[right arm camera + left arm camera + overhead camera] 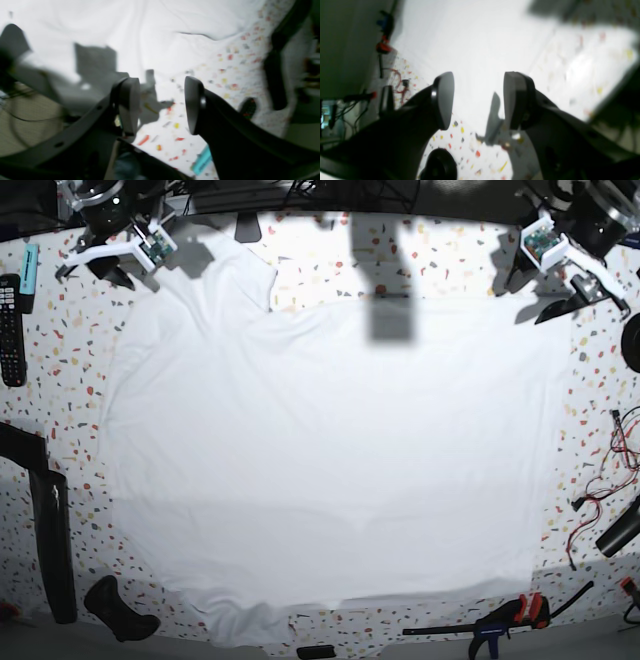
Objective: Fold the T-shirt properly
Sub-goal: 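Move both grippers toward the shoulder edges of the white shirt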
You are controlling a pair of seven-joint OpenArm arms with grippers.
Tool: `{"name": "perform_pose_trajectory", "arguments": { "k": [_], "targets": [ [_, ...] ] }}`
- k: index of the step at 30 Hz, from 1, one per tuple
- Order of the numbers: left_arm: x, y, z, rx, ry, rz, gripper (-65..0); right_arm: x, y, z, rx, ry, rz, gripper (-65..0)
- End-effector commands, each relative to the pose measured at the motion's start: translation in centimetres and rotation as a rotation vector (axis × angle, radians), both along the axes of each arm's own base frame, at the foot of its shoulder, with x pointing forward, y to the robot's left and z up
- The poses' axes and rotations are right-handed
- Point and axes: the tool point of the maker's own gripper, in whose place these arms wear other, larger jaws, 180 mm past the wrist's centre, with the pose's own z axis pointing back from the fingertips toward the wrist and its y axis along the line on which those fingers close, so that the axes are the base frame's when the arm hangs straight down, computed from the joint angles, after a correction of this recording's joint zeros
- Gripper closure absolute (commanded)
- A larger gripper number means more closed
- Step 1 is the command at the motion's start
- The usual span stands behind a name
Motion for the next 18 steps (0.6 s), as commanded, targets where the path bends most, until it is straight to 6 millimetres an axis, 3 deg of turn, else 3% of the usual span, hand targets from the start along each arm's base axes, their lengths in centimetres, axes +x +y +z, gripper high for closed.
{"name": "perform_pose_trajectory", "arguments": {
  "k": [1,6,9,15,18],
  "targets": [
    [0.2,0.6,0.2,0.021,-0.009,-0.025,-30.5,0.3,0.1,0.8,-0.014,-0.033,0.015,-28.9],
    [0.3,3.8,-2.1,0.150,-0.015,-0.085,-30.5,0.4,-0.1,0.9,-0.035,-0.038,0.021,-28.9],
    [0.2,4.8,-2.9,0.190,-0.028,-0.079,-30.5,0.4,-0.2,0.8,-0.039,-0.034,0.018,-28.9],
    [-0.1,2.1,-4.4,0.223,-0.059,-0.159,-30.5,0.6,-0.2,1.0,-0.038,-0.042,0.017,-28.8],
    [0.2,1.4,-6.7,0.264,-0.026,-0.167,-30.5,1.4,-0.2,1.3,-0.039,-0.065,0.017,-28.9]
  ]
}}
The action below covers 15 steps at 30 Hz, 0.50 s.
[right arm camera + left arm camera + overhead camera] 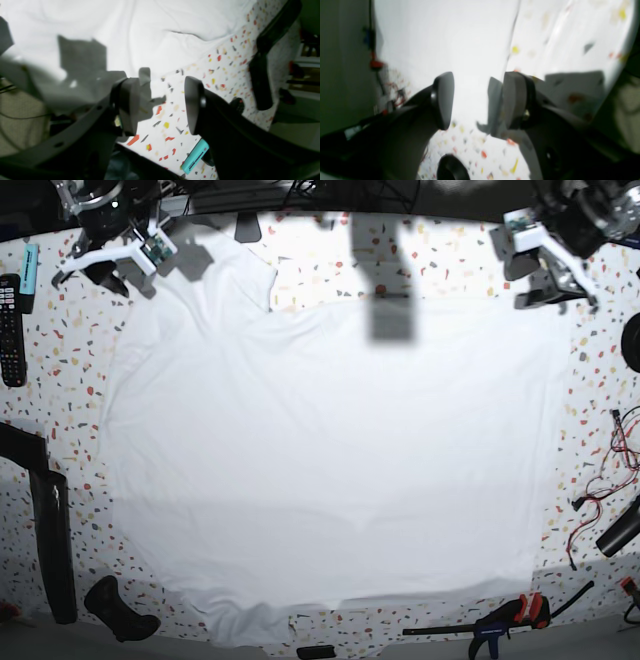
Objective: Fold the T-shirt properly
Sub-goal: 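Move both grippers toward the shoulder edges of the white shirt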
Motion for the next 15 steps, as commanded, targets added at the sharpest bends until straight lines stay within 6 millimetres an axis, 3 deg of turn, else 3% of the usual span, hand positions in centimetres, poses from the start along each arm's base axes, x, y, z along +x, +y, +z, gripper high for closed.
{"name": "perform_pose_trajectory", "arguments": {
  "k": [1,6,12,15],
  "targets": [
    [0.8,0.7,-0.1,0.032,-0.025,0.022,-30.5,0.6,0.1,0.9,-0.002,-0.037,0.011,-28.9],
    [3.0,3.7,-1.9,0.161,-0.069,0.115,-30.5,0.8,0.1,1.0,-0.001,-0.043,0.011,-28.9],
    [1.6,6.8,-4.0,0.247,0.047,0.037,-30.5,0.8,0.2,1.0,0.008,-0.041,0.008,-28.9],
    [1.4,6.8,-4.3,0.228,0.059,-0.002,-30.5,0.5,0.7,0.7,0.057,-0.018,0.005,-28.8]
  ]
}}
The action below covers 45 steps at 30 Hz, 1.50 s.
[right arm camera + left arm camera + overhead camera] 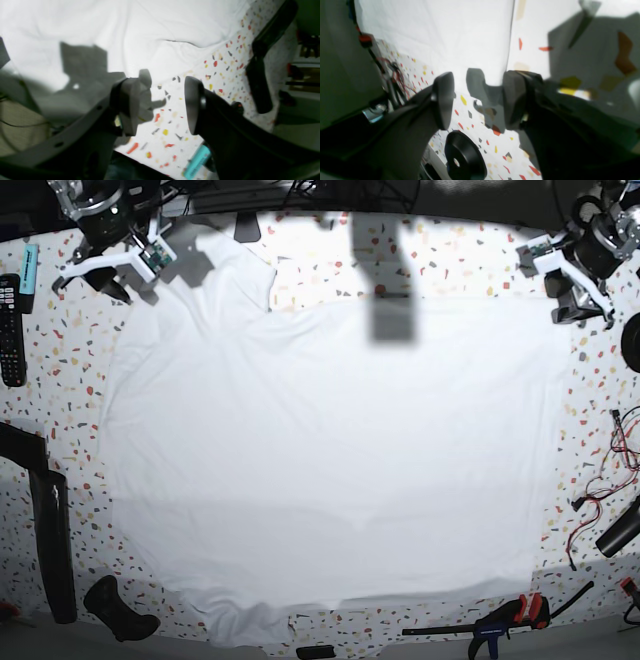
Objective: Fold the T-shirt properly
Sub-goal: 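Move both grippers toward the shoulder edges of the white shirt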
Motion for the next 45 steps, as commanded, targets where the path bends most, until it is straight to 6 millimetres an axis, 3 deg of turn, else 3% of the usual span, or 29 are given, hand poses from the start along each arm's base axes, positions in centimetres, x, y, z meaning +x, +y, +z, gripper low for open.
{"name": "perform_pose_trajectory", "arguments": {
  "k": [1,5,9,12,15,23,39,45],
  "targets": [
    [0.3,-0.1,0.3,-0.008,-0.003,-0.029,-30.5,0.0,0.6,0.4,-0.003,0.004,0.050,-28.9],
    [0.7,-1.0,0.4,-0.061,-0.015,-0.066,-30.5,-2.6,3.0,-1.6,0.007,0.187,0.286,-28.9],
    [0.9,-1.1,0.4,-0.064,-0.020,-0.061,-29.6,-2.8,3.7,-1.5,0.029,0.192,0.330,-28.9],
    [0.8,-0.9,0.3,-0.060,-0.016,-0.057,-19.3,-2.8,3.8,-1.5,0.031,0.190,0.331,-28.9],
    [1.2,-0.9,0.7,-0.062,-0.051,-0.052,-0.1,-2.8,3.8,-1.5,0.033,0.189,0.332,-28.9],
    [1.9,-0.8,1.3,-0.063,-0.098,-0.048,0.0,-2.8,4.8,-1.2,0.072,0.172,0.370,-28.9],
    [1.7,-0.8,1.2,-0.060,-0.093,-0.047,0.0,-3.3,4.9,-1.6,0.065,0.207,0.391,-30.6],
    [1.7,-0.8,1.2,-0.061,-0.093,-0.046,0.0,-4.0,5.9,-2.7,0.045,0.232,0.436,-30.6]
  ]
}}
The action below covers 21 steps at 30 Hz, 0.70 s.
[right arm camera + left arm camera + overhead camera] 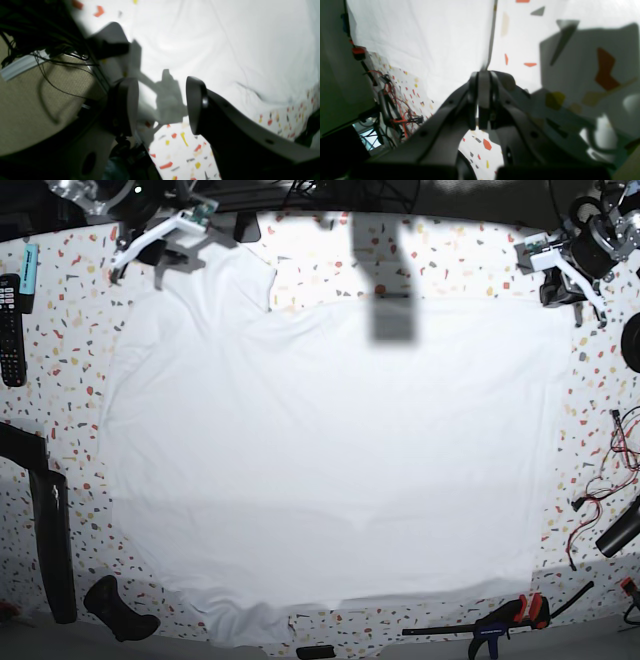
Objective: Fold the T-shirt properly
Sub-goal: 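Move both grippers toward the shoulder edges of the white shirt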
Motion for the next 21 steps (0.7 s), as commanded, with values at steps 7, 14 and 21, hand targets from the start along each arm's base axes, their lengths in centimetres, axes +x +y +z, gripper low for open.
{"name": "perform_pose_trajectory", "arguments": {
  "k": [7,14,21],
  "targets": [
    [0.5,0.3,0.7,0.009,-0.027,-0.008,0.0,-0.3,0.3,-4.4,-0.052,0.072,0.051,-30.6],
    [0.5,0.3,0.7,0.009,-0.027,-0.008,0.0,-0.5,-0.3,-5.2,-0.127,0.087,0.065,-30.6],
    [0.5,0.3,0.7,0.009,-0.027,-0.008,0.0,-0.2,-1.9,-5.1,-0.191,0.081,0.047,-30.6]
  ]
}}
